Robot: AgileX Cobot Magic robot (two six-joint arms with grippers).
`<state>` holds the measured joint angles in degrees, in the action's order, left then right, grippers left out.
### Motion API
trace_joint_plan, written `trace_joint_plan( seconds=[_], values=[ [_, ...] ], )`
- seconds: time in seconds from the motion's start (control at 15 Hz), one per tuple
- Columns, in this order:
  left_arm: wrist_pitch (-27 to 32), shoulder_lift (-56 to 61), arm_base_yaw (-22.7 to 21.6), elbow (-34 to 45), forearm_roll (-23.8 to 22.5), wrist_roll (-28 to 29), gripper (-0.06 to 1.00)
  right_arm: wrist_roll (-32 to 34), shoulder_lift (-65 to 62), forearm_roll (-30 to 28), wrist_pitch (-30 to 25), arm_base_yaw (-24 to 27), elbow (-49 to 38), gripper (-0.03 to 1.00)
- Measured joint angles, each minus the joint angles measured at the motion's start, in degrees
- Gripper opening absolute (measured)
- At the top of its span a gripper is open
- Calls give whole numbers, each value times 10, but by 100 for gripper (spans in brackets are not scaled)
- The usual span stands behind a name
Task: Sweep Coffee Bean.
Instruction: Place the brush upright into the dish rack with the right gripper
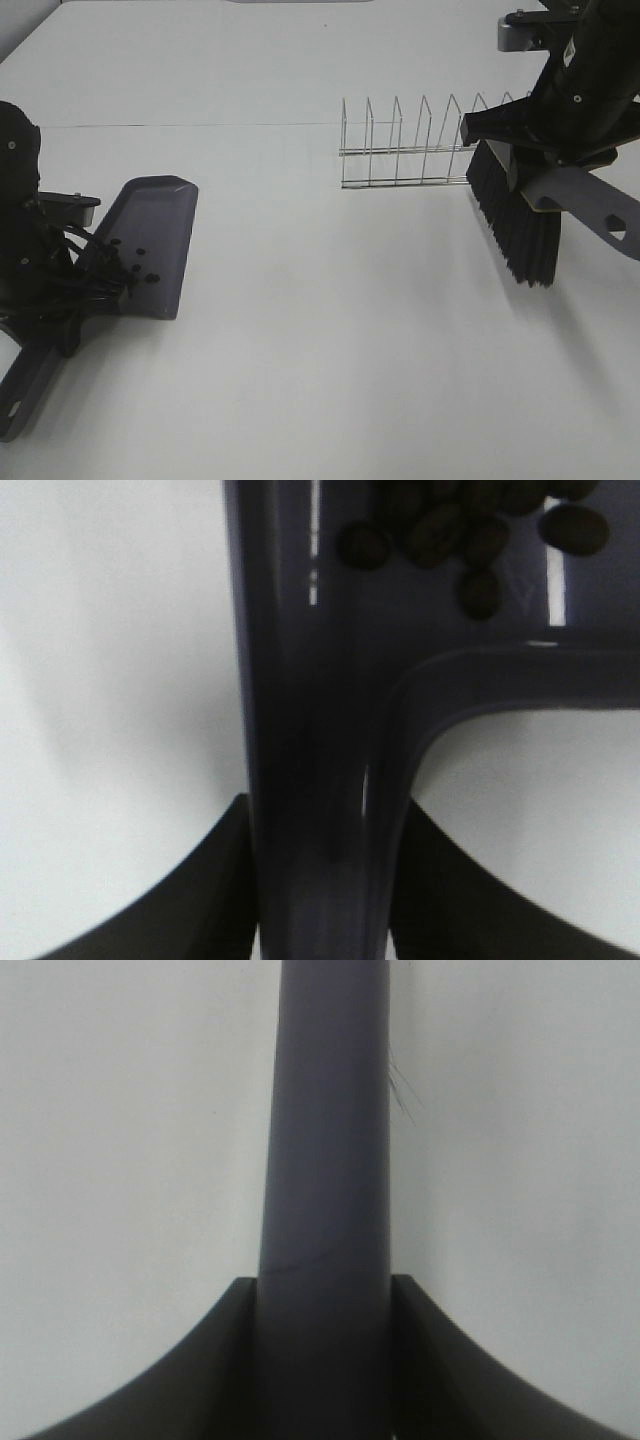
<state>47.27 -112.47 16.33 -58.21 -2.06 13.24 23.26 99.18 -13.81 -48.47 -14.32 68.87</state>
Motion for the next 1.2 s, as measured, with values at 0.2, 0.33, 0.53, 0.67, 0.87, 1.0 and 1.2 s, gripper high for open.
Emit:
trace_joint_plan(
  seconds=[0.2,0.33,0.53,0.67,0.87,1.0,1.2],
  values=[
    [-2,0,0,0,10,1,33,17,28,-25,34,0,0,36],
    [-2,0,0,0,12,1,33,41,65,-65,45,0,13,36],
    [-2,0,0,0,12,1,33,44,92,-71,44,0,53,36],
    [-2,0,0,0,13,1,33,43,110,-71,42,0,87,36],
    [-2,0,0,0,13,1,33,43,133,-72,42,0,129,36],
    [-2,0,0,0,13,1,33,34,167,-73,30,0,180,36],
    [-1,0,0,0,13,1,33,31,203,-84,9,0,226,36]
  ],
)
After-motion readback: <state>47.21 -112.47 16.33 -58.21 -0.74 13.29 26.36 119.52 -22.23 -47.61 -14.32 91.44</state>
